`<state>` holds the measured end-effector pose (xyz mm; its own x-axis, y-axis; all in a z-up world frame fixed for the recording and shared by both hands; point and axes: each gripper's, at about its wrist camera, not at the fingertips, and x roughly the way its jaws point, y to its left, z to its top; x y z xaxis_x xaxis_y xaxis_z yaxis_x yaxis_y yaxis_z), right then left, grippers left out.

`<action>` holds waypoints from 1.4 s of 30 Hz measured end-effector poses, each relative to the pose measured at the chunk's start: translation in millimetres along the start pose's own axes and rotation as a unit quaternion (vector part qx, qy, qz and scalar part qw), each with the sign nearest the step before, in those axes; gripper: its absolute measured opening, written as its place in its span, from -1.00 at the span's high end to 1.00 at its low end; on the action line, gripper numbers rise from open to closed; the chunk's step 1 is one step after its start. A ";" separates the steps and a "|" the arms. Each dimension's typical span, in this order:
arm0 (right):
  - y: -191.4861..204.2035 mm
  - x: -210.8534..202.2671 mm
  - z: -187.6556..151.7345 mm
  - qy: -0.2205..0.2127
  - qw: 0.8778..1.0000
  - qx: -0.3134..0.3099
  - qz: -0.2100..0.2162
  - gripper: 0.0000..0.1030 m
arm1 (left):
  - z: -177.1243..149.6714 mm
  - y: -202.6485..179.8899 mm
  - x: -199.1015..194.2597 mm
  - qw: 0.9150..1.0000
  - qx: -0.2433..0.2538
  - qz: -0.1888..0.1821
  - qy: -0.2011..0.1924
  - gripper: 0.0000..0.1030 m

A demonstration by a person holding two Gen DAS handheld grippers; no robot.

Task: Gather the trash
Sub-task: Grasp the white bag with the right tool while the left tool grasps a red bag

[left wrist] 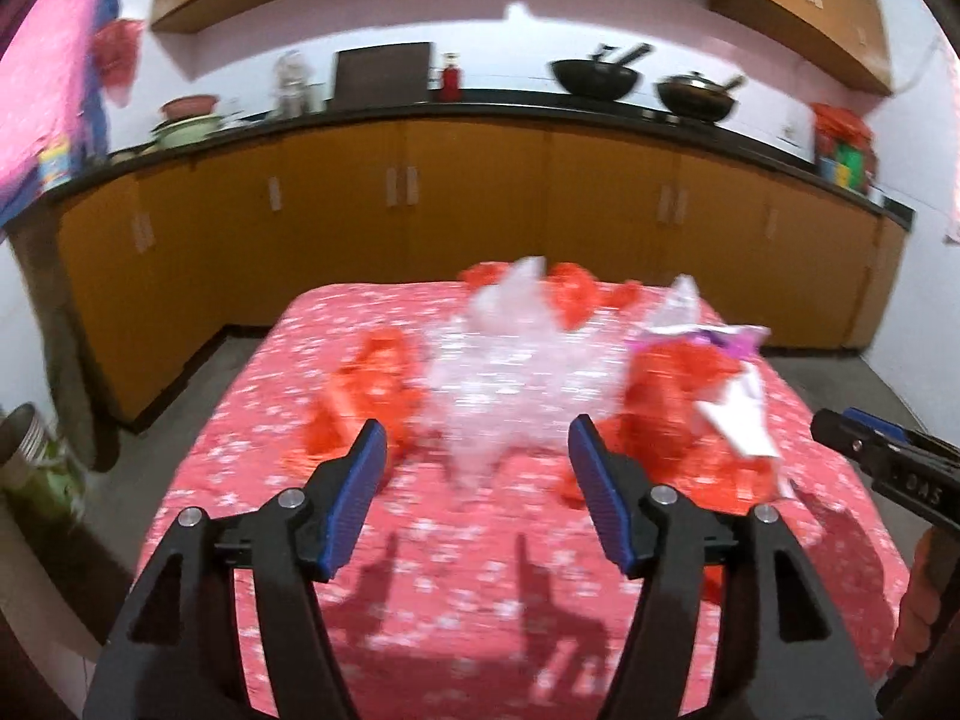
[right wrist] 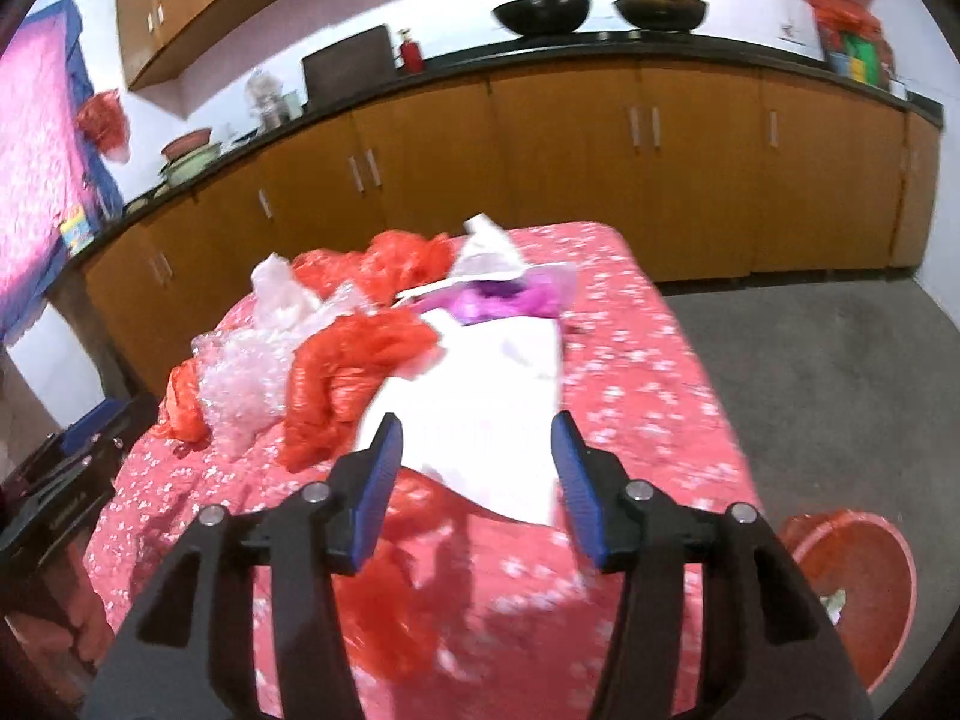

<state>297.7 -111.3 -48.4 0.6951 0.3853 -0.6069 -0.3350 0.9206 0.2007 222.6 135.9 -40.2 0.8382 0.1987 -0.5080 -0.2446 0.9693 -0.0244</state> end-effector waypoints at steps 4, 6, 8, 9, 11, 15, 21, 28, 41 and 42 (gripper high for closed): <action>15.7 22.9 3.1 0.019 1.000 -0.012 -0.003 0.01 | -4.5 27.5 7.4 1.000 -0.020 0.016 0.005 -0.28; 19.0 34.5 4.3 0.028 0.999 -0.014 -0.008 0.01 | -5.2 36.0 10.8 0.999 -0.027 0.023 0.007 -0.32; 18.5 44.9 4.9 0.041 0.999 -0.008 -0.012 0.05 | -5.0 44.7 14.9 0.999 -0.032 0.027 0.009 -0.34; 17.2 48.3 4.8 0.046 0.999 -0.004 -0.010 0.34 | -5.1 48.7 16.9 0.999 -0.034 0.029 0.010 -0.35; 13.2 52.4 4.1 0.057 0.998 0.009 0.001 0.78 | -5.6 54.8 21.1 0.999 -0.038 0.031 0.013 -0.36; 2.2 43.8 1.6 0.043 0.999 0.024 -0.002 0.92 | -3.9 64.4 31.3 0.998 -0.047 0.032 0.022 -0.42; -14.9 22.9 3.3 0.006 0.999 0.045 -0.015 0.92 | -0.9 71.6 40.3 0.998 -0.054 0.031 0.029 -0.44; -31.8 9.3 8.3 -0.018 0.997 0.060 -0.039 0.93 | 6.7 71.1 54.7 0.997 -0.042 0.044 0.038 -0.46; -28.4 10.4 -0.2 -0.021 0.997 0.042 -0.053 0.93 | 7.9 76.5 84.4 0.996 -0.037 0.026 0.083 0.02; -26.6 9.5 -0.1 -0.024 0.997 0.037 -0.055 0.93 | 7.8 73.5 84.8 0.996 -0.029 0.026 0.084 0.09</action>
<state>313.2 -132.1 -59.6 0.7553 0.2823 -0.5915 -0.2076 0.9590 0.1927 279.5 225.1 -78.4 0.7310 0.2174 -0.6468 -0.3182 0.9471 -0.0412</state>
